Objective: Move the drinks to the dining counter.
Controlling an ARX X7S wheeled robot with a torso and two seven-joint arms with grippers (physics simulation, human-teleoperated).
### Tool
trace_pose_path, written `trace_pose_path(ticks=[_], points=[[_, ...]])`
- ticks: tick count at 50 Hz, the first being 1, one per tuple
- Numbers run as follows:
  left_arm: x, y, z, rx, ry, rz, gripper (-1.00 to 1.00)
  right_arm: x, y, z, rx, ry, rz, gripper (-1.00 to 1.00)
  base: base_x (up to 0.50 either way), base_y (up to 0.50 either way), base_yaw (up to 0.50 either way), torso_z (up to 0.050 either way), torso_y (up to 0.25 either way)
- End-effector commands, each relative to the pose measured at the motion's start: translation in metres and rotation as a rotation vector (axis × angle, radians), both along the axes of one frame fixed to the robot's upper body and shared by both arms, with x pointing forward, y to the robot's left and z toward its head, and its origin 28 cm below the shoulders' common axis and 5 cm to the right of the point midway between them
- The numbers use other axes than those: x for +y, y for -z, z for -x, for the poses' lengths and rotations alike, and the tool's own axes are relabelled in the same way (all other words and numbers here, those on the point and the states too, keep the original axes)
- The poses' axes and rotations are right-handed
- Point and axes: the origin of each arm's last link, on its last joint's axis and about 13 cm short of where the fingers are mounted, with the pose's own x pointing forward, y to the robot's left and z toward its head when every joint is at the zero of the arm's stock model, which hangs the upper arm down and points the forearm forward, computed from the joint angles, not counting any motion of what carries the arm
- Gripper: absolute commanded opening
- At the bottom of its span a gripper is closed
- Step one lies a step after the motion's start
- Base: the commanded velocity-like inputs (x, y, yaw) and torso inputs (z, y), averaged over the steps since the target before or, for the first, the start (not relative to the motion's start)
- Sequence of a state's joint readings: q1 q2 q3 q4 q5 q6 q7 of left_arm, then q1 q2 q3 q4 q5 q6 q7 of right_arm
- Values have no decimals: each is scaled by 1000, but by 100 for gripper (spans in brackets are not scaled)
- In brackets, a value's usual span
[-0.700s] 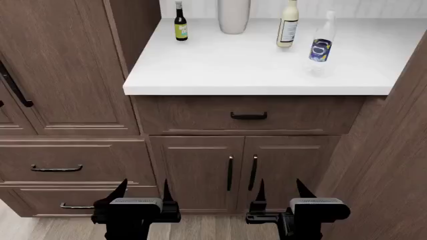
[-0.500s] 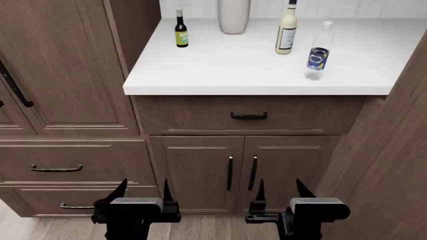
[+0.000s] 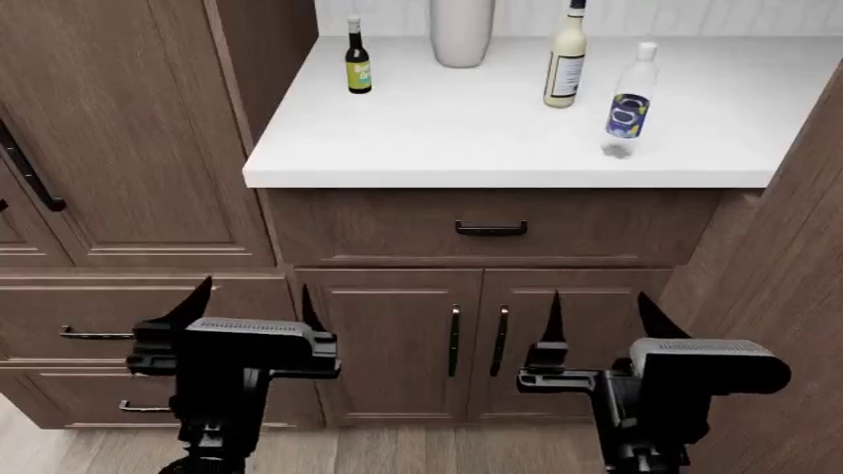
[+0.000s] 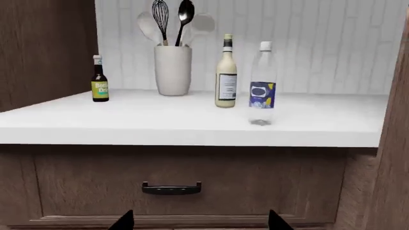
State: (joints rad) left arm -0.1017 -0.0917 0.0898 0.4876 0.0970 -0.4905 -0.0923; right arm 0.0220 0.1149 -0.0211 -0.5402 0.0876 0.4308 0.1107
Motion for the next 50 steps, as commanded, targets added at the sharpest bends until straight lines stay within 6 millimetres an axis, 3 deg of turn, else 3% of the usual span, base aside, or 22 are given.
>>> trace_pose_path(ticks=[1, 3, 6, 10, 31, 50], points=[[15, -72, 0, -18, -27, -147, 100, -4, -61, 21, -104, -37, 49, 100, 0, 0, 0, 0, 0], [19, -79, -4, -4, -44, -142, 100, -1, -69, 24, -113, -47, 92, 100, 0, 0, 0, 0, 0], [23, -104, 6, -54, -61, -117, 100, 1, -84, 30, -148, -69, 82, 100, 21, 0, 0, 0, 0], [22, -120, 19, -96, -52, -117, 100, 5, -97, 41, -184, -84, 115, 100, 105, 0, 0, 0, 0], [9, -104, 12, -55, 15, -168, 100, 2, -88, 44, -154, -54, 85, 100, 487, -47, 0, 0, 0], [3, -100, 14, -36, 35, -188, 100, -2, -92, 48, -173, -33, 66, 100, 415, -365, 0, 0, 1]])
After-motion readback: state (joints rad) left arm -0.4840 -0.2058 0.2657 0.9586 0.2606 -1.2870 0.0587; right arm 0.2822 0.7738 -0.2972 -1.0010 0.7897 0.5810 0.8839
